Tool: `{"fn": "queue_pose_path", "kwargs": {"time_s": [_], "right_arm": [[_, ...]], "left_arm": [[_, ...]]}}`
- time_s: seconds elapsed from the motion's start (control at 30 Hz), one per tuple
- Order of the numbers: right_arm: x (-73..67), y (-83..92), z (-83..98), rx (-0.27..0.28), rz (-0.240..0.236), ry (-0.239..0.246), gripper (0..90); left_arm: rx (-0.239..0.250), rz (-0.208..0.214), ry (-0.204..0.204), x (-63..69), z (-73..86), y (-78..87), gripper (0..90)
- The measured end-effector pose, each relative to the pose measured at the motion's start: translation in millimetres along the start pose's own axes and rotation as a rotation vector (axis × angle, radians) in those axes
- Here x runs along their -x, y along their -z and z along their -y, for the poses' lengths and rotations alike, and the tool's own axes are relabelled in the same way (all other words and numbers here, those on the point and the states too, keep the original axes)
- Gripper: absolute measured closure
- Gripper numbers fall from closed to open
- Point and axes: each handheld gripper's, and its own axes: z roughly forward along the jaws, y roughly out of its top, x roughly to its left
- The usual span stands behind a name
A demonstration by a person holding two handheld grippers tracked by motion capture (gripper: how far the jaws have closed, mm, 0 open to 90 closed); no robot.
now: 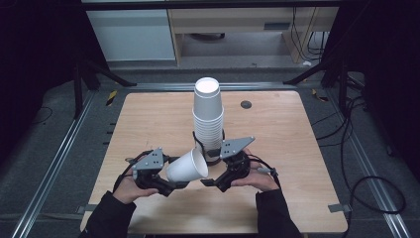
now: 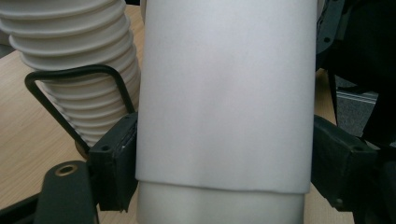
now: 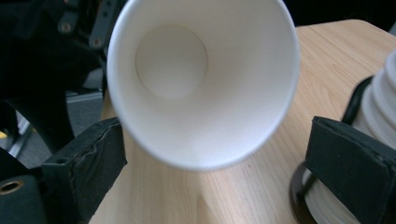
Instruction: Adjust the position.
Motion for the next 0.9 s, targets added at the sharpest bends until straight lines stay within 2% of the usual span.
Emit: {"fn": "queue_pose_path", "kwargs": {"time_s": [0.17, 0.47, 0.9], "right_arm": [[-0.7, -6.6, -0.7, 0.02, -0.025, -0.009, 4.1], [-1.7, -17.0, -0.2, 0.045, -0.077, -0.021, 3.8], [-2.1, -17.6, 2.2, 0.041, -0.102, -0.029, 7.1]], "left_arm": [[0.005, 0.017, -0.011, 4.4, -1.8, -4.7, 20.4], [-0.007, 0.022, -0.03, 9.3, -3.5, -10.0, 20.4], [-0.019, 0.035, -0.04, 10.4, -3.2, -12.2, 20.7]]}}
